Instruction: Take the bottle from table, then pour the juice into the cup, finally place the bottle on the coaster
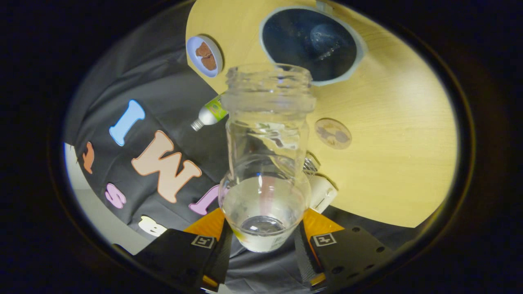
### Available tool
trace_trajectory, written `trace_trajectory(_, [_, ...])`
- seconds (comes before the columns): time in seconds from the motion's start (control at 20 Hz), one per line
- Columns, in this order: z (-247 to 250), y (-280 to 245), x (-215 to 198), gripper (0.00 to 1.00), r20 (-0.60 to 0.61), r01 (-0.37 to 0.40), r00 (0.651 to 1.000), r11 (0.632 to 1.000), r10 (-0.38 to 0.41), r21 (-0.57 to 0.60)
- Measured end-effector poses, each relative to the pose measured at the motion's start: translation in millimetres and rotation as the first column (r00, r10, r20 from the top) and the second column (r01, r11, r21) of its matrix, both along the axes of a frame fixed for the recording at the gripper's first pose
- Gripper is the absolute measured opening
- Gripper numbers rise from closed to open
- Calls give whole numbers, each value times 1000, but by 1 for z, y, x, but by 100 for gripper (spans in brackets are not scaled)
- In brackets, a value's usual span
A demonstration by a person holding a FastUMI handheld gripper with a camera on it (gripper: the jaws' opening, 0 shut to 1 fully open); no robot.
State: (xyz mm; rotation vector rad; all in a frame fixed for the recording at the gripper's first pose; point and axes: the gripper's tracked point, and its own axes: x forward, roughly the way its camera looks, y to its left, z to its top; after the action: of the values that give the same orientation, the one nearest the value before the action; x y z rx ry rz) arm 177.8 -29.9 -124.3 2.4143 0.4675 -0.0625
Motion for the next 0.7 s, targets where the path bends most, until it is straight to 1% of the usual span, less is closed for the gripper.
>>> trace_trajectory(0.25, [6,3,-6,71,18,-11,1000,1000,12,-15])
trace_trajectory(0.35, [7,6,-10,71,27,-18,999,999,19,-41])
trace_trajectory(0.4, [5,11,-13,71,29,-34,999,997,36,-68])
trace_trajectory(0.5, [2,24,-19,71,33,-80,996,984,86,-158])
trace_trajectory(0.55, [1,27,-23,71,37,-95,994,971,106,-219])
trace_trajectory(0.65, [-1,29,-32,71,54,-82,993,930,108,-357])
trace_trajectory(0.7, [-1,28,-37,71,60,-65,993,902,100,-426])
